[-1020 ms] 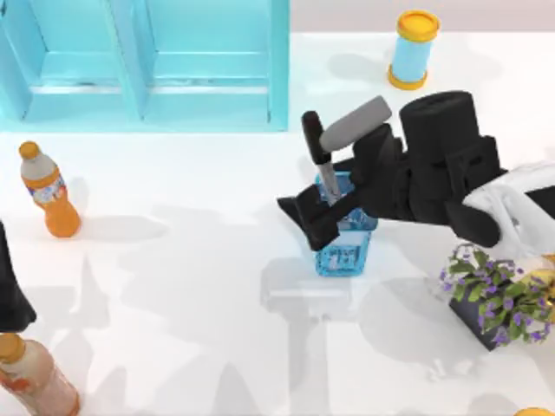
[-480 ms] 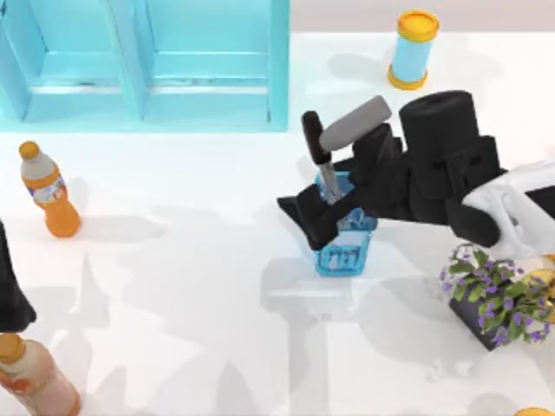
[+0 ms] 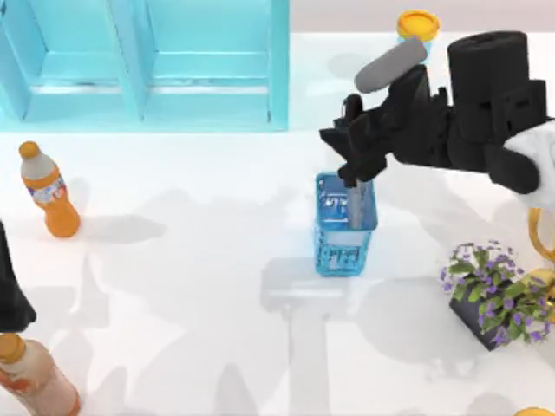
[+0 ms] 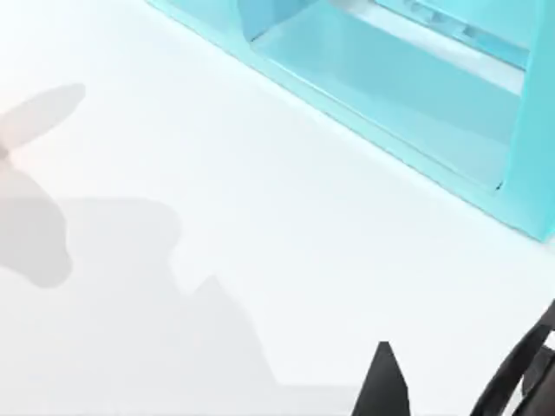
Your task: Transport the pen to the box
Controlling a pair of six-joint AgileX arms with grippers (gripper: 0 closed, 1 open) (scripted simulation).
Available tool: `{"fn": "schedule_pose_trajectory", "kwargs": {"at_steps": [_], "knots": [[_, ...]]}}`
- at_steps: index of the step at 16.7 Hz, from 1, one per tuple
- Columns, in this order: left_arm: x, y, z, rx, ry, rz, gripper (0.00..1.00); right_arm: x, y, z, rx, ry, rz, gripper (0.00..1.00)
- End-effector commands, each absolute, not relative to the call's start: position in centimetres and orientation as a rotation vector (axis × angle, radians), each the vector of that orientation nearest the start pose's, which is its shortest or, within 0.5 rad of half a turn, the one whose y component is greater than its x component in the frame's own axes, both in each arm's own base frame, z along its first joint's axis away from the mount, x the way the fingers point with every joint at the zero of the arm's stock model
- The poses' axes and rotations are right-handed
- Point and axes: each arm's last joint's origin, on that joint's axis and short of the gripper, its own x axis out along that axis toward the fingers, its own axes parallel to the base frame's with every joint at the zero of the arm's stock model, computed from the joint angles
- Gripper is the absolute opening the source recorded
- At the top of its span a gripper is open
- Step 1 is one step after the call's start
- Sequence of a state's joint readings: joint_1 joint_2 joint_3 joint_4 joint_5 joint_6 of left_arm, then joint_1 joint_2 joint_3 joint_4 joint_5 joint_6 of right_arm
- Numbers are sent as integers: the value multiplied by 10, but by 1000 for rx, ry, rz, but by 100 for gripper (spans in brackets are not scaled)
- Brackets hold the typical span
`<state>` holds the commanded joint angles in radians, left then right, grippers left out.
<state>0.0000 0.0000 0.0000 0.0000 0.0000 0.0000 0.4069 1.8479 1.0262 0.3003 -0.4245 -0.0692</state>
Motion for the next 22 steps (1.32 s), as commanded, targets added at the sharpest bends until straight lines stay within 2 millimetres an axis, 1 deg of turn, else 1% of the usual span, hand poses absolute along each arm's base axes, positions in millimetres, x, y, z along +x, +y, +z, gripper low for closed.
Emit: {"fn": "schedule_pose_trajectory", "kwargs": {"at_steps": [3,5,7,8,10,12,17,19,20,22], "knots": [[106,-1,160,0,0,0,100,363,136,211,-91,476,868,0],[106,-1,160,0,0,0,100,359,110,237,-98,492,876,0],[106,-1,160,0,0,0,100,348,86,256,-95,523,871,0],[106,-1,160,0,0,0,100,342,76,262,-91,542,866,0],[106,-1,160,0,0,0,100,333,60,266,-79,583,849,0],[106,-1,160,0,0,0,100,327,51,268,-70,610,835,0],[106,-1,160,0,0,0,100,326,51,267,-67,619,835,0],[106,-1,160,0,0,0,100,327,46,271,-75,603,818,0],[106,-1,160,0,0,0,100,327,38,276,-86,582,794,0],[106,-1,160,0,0,0,100,326,13,292,-113,541,717,0]]}}
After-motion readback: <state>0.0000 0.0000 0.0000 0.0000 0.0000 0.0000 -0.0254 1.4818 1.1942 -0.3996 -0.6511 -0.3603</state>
